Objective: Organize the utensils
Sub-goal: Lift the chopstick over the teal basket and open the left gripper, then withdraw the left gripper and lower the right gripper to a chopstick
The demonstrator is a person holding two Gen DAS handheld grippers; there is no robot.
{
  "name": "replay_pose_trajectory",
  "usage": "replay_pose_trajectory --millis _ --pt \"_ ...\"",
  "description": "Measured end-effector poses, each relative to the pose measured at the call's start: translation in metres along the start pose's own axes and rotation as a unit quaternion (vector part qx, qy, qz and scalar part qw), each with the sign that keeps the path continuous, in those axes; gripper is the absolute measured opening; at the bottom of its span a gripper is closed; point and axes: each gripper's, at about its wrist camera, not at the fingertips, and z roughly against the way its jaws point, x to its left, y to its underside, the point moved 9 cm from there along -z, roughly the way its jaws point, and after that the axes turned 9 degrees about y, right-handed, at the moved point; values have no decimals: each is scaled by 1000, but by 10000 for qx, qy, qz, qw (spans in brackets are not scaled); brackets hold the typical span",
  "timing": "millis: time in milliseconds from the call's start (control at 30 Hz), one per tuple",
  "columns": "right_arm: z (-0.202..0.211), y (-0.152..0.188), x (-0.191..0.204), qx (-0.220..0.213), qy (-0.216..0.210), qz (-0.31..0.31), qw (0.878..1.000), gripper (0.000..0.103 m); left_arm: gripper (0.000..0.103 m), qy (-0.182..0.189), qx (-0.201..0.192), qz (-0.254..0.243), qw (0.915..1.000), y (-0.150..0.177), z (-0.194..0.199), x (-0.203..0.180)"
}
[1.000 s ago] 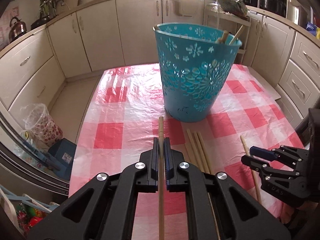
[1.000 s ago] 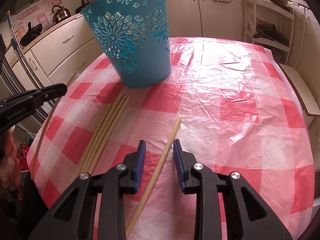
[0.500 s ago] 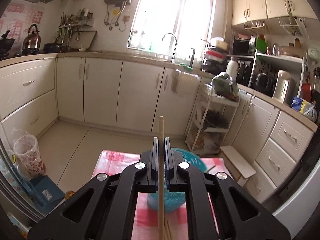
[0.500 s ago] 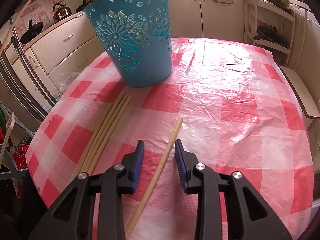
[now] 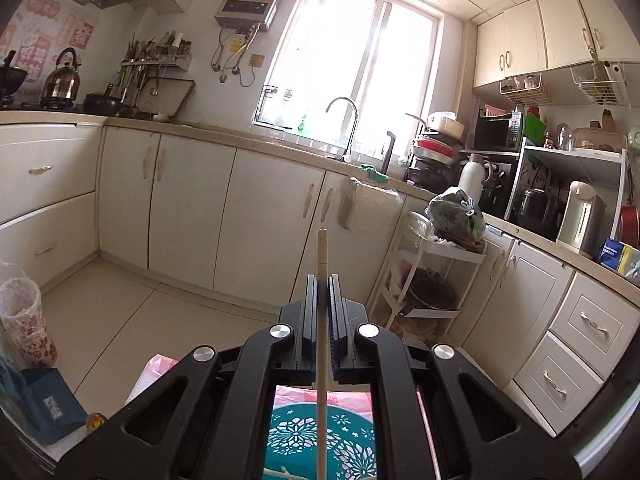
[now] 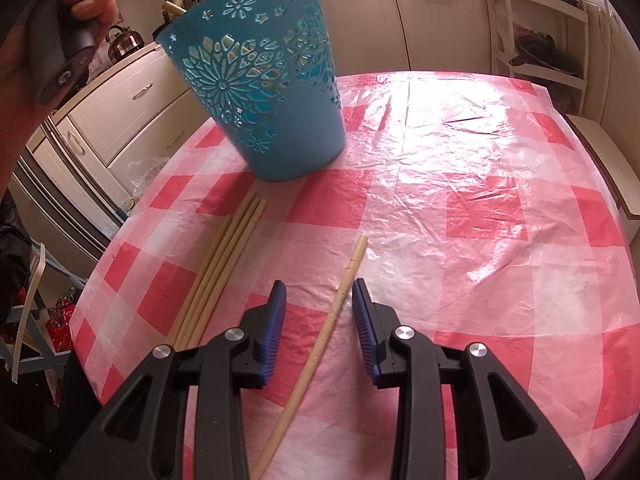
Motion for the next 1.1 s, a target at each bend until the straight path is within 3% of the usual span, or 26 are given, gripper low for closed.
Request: replay_pose_trajectory --millis 333,500,567,600,700,833,933,1100 --pt "0 -1 0 -2 -111 -42 9999 36 5 -129 394 -260 9988 46 -12 4" --pt "0 -1 0 -5 -123 -49 9999 36 7 -174 992 -428 9940 73 -11 5" --pt "1 -1 0 -6 -125 -51 9999 36 14 -208 1270 -549 9902 84 -7 6" --pt "0 -1 0 -4 -125 -52 9999 36 24 -263 1307 -588 9893 87 1 8" --pt "1 -1 0 -7 -120 -48 9999 36 58 -524 1128 -595 9904 86 34 20" --pt "1 -1 0 -10 -92 -29 10000 36 85 -957 856 -371 9910 90 91 50" --pt "1 0 0 -13 -44 7 10000 36 92 -1190 1059 -80 9872 119 121 79" --pt "0 0 2 -19 83 80 9999 36 93 -1536 1698 313 9729 188 140 125"
